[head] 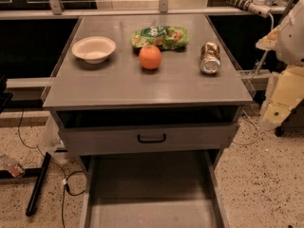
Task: Place orange into middle drawer
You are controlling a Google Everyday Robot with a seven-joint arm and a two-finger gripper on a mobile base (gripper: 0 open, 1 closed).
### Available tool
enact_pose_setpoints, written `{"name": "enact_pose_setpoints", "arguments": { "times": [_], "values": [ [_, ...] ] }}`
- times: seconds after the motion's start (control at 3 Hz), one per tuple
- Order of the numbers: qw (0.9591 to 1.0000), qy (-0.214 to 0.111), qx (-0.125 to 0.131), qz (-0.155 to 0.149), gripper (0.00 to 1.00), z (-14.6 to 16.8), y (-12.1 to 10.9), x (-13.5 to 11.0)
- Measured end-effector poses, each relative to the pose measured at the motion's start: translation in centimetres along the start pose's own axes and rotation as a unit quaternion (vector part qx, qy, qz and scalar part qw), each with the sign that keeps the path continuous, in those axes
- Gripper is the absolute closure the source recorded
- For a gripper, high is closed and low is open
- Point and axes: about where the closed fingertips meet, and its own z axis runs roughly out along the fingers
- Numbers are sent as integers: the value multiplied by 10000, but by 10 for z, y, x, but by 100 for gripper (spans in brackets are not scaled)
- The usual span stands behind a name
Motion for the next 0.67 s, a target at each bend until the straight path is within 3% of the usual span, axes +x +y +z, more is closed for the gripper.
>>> {"name": "enact_pose_setpoints", "arguments": {
  "times": [0.33,0.67],
  "values": [
    [10000,-24,12,-6,0,0,0,-1],
    [9997,-219,90,-103,0,16,-7,-18]
  ]
}}
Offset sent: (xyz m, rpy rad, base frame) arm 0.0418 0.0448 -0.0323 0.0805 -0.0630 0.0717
